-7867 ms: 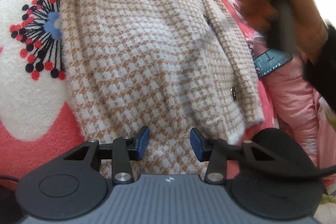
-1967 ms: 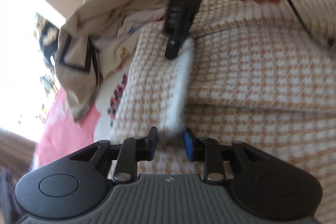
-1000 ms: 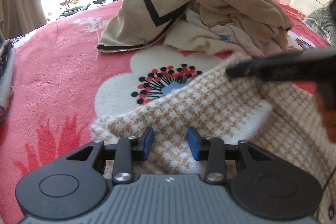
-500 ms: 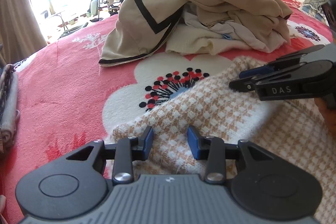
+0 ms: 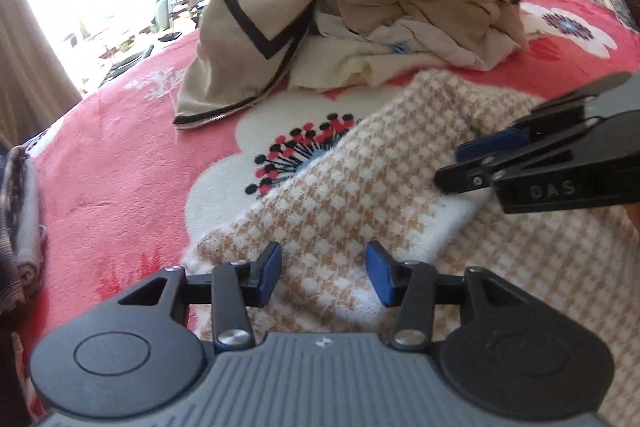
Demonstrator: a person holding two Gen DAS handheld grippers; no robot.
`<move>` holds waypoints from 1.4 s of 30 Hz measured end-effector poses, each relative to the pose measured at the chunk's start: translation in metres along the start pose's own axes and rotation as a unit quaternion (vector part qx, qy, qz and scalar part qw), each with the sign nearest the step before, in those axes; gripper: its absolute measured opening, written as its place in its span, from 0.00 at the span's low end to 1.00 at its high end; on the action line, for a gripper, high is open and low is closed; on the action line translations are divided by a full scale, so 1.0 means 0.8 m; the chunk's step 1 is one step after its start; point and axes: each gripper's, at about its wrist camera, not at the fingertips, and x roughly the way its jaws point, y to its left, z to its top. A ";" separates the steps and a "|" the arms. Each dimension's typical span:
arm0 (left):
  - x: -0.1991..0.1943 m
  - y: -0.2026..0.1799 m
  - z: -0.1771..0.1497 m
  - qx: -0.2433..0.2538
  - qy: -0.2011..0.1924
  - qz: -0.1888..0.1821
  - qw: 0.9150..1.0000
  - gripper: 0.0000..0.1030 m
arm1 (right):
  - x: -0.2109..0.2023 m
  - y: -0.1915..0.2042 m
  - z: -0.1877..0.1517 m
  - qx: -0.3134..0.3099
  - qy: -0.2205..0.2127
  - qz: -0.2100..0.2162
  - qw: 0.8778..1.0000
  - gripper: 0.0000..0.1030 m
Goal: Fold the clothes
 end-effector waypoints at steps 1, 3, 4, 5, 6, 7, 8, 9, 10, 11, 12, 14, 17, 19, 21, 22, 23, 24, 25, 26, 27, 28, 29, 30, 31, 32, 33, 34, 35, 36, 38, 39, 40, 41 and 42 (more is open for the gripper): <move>-0.007 -0.003 0.002 0.004 -0.007 -0.002 1.000 0.46 | -0.010 0.001 0.002 0.004 -0.009 0.003 1.000 0.26; -0.012 -0.015 0.002 0.025 -0.007 -0.007 1.000 0.47 | -0.025 0.003 0.002 0.005 -0.020 0.004 1.000 0.26; -0.007 -0.023 0.000 0.043 0.004 -0.003 0.999 0.47 | -0.021 0.002 -0.001 0.004 -0.010 0.002 1.000 0.26; 0.001 -0.032 -0.004 0.062 0.018 0.007 0.998 0.48 | -0.016 0.001 -0.005 0.004 0.001 -0.001 1.000 0.26; 0.006 -0.039 -0.008 0.077 0.025 0.017 0.997 0.48 | -0.005 0.001 -0.010 0.001 0.016 -0.008 1.000 0.25; 0.006 -0.043 -0.010 0.083 0.023 0.025 0.996 0.48 | -0.001 0.003 -0.013 -0.006 0.017 -0.012 1.000 0.25; 0.004 -0.043 -0.009 0.078 0.026 0.029 0.996 0.48 | -0.001 0.007 -0.013 -0.012 0.018 -0.017 1.000 0.25; 0.001 -0.041 -0.005 0.066 0.031 0.029 0.997 0.49 | -0.006 0.010 -0.009 -0.012 0.024 -0.022 0.999 0.26; -0.004 -0.037 -0.003 0.050 0.036 0.028 0.998 0.49 | -0.014 0.011 -0.005 -0.002 0.025 -0.018 1.000 0.26; -0.010 -0.034 -0.002 0.037 0.038 0.027 0.998 0.50 | -0.022 0.012 -0.002 0.008 0.025 -0.014 1.000 0.26; -0.017 -0.032 -0.003 0.029 0.038 0.028 0.998 0.50 | -0.033 0.013 -0.003 0.016 0.022 -0.011 1.000 0.26; -0.033 -0.029 -0.009 0.021 0.041 0.031 0.998 0.51 | -0.055 0.014 -0.009 0.029 0.017 -0.012 0.999 0.26; -0.062 -0.030 -0.025 0.019 0.042 0.035 0.998 0.51 | -0.085 0.014 -0.027 0.061 0.016 -0.005 0.998 0.26; -0.084 -0.031 -0.037 0.009 0.044 0.038 0.998 0.52 | -0.105 0.018 -0.042 0.077 0.014 0.000 0.997 0.26; -0.108 -0.027 -0.052 -0.015 0.047 0.039 0.998 0.53 | -0.123 0.026 -0.059 0.090 0.017 0.005 0.996 0.26; -0.122 -0.025 -0.061 -0.032 0.047 0.041 0.998 0.52 | -0.132 0.032 -0.067 0.094 0.018 0.007 0.995 0.26; -0.136 -0.022 -0.071 -0.050 0.048 0.044 0.997 0.53 | -0.141 0.037 -0.076 0.098 0.020 0.009 0.995 0.26; -0.150 -0.018 -0.081 -0.070 0.050 0.045 0.995 0.53 | -0.149 0.043 -0.084 0.102 0.022 0.012 0.994 0.26; -0.163 -0.016 -0.091 -0.091 0.055 0.045 0.993 0.53 | -0.157 0.050 -0.093 0.105 0.025 0.015 0.994 0.26; -0.178 -0.014 -0.102 -0.112 0.058 0.043 0.991 0.53 | -0.165 0.056 -0.101 0.108 0.028 0.018 0.994 0.26; -0.193 -0.012 -0.113 -0.132 0.059 0.039 0.989 0.54 | -0.173 0.063 -0.109 0.108 0.031 0.021 0.993 0.26; -0.209 -0.011 -0.125 -0.151 0.060 0.036 0.986 0.54 | -0.182 0.070 -0.116 0.109 0.032 0.023 0.993 0.26; -0.224 -0.009 -0.137 -0.170 0.061 0.033 0.983 0.57 | -0.190 0.077 -0.122 0.108 0.034 0.025 0.993 0.26; -0.239 -0.008 -0.149 -0.189 0.062 0.028 0.980 0.58 | -0.198 0.084 -0.129 0.108 0.036 0.027 0.993 0.26; -0.253 -0.009 -0.160 -0.204 0.064 0.021 0.977 0.60 | -0.206 0.090 -0.135 0.109 0.036 0.029 0.993 0.26; -0.266 -0.009 -0.171 -0.219 0.068 0.012 0.973 0.60 | -0.215 0.097 -0.141 0.109 0.037 0.031 0.993 0.27; -0.279 -0.010 -0.184 -0.234 0.071 0.002 0.970 0.61 | -0.223 0.103 -0.146 0.111 0.039 0.034 0.993 0.27; -0.290 -0.010 -0.196 -0.251 0.074 -0.008 0.965 0.63 | -0.230 0.110 -0.151 0.112 0.041 0.037 0.992 0.27; -0.301 -0.010 -0.209 -0.268 0.075 -0.017 0.960 0.63 | -0.238 0.116 -0.157 0.115 0.043 0.040 0.992 0.27; -0.312 -0.010 -0.222 -0.287 0.075 -0.025 0.955 0.63 | -0.244 0.122 -0.163 0.116 0.046 0.044 0.991 0.27; -0.330 -0.010 -0.247 -0.322 0.074 -0.035 0.943 0.63 | -0.257 0.135 -0.174 0.120 0.052 0.050 0.990 0.28; -0.339 -0.009 -0.260 -0.337 0.073 -0.037 0.938 0.63 | -0.262 0.141 -0.180 0.119 0.056 0.052 0.990 0.29; -0.347 -0.008 -0.271 -0.351 0.072 -0.036 0.933 0.64 | -0.267 0.148 -0.185 0.118 0.059 0.054 0.990 0.29; -0.354 -0.007 -0.283 -0.365 0.071 -0.035 0.928 0.65 | -0.272 0.154 -0.191 0.116 0.061 0.056 0.990 0.29; -0.359 -0.005 -0.294 -0.379 0.070 -0.035 0.922 0.65 | -0.278 0.161 -0.198 0.113 0.063 0.058 0.990 0.30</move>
